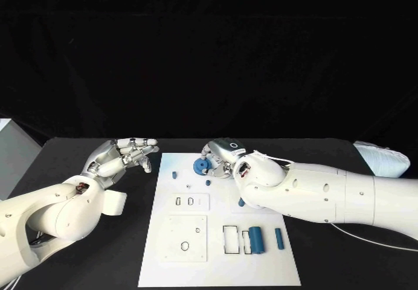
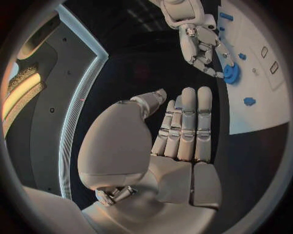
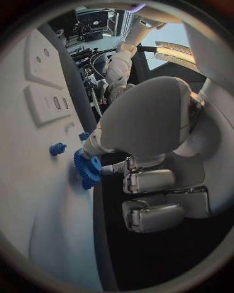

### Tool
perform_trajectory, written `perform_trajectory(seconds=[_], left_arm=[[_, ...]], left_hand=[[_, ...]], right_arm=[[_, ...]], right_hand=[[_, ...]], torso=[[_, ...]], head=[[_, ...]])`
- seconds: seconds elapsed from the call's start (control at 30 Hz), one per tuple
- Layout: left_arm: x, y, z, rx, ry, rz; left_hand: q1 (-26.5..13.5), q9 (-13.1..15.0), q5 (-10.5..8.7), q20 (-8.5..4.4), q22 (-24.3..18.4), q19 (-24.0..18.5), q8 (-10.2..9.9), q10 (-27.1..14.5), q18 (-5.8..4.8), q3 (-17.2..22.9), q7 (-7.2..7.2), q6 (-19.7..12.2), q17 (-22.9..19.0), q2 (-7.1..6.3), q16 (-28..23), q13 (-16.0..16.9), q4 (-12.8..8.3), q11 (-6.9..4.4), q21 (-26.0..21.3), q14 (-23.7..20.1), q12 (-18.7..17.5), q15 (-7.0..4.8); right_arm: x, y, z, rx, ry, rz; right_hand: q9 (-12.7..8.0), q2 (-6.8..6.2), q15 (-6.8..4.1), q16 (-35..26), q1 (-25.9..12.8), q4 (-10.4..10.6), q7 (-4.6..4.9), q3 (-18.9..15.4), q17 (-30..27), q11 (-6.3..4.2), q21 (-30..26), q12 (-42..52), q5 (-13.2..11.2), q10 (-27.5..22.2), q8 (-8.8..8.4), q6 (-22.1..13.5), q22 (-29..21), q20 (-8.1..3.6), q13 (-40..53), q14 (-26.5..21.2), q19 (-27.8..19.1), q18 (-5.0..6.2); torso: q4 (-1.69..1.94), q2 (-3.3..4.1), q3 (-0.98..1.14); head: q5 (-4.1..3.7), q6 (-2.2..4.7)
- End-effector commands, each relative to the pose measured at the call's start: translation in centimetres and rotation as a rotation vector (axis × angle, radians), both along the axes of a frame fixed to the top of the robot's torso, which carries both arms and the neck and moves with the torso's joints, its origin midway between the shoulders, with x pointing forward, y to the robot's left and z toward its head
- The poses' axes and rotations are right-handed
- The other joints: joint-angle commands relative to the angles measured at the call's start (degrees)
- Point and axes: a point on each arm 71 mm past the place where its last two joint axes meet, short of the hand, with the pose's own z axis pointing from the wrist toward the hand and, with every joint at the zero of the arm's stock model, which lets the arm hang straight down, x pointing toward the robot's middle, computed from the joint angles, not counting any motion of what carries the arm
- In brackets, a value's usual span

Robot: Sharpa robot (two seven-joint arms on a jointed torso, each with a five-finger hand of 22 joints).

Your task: Assemble the parts on the task board

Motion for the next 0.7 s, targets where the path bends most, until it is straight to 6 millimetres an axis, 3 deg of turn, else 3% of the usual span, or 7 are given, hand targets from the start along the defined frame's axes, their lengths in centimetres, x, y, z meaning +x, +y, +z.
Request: perform_trajectory(seconds=[0.03, 0.7], left_arm=[[-0.04, -0.2, 0.11, -0.011, -0.001, -0.018], [-0.04, -0.19, 0.11, -0.01, 0.001, -0.019]], left_hand=[[-0.17, 0.09, -0.28, -0.03, 0.09, -0.36, 0.31, -0.06, 0.87, 0.26, -0.05, -0.43, 0.08, 0.29, 0.29, 0.07, 0.0, 0.15, 0.35, -0.4, -0.13, -0.07], [-0.14, 0.11, -0.29, -0.03, 0.14, -0.42, 0.33, -0.04, 0.87, 0.32, -0.04, -0.42, 0.09, 0.33, 0.34, 0.08, -0.06, 0.16, 0.43, -0.43, -0.12, -0.07]], right_arm=[[0.0, 0.31, -0.27, -0.031, 0.005, 0.01], [0.37, 0.32, -1.22, -0.065, 0.037, -0.006]], right_hand=[[-0.03, -0.52, -0.21, 0.37, -0.24, -0.02, -0.01, 0.38, 10.28, -0.29, 0.13, 0.2, -0.08, 6.09, 0.01, 0.08, 14.94, -0.5, 15.06, 4.96, 5.9, -0.62], [-0.11, -0.58, -0.16, 0.36, -0.44, 0.0, 0.05, 0.51, 10.21, -0.23, 0.11, 0.2, -0.64, 6.09, -0.13, 0.03, 14.91, -0.48, 15.06, 4.95, 5.88, -0.61]], torso=[[0.06, -0.04, -0.03], [-0.07, -0.05, 0.01]], head=[[0.05, -0.26], [0.5, -0.64]])
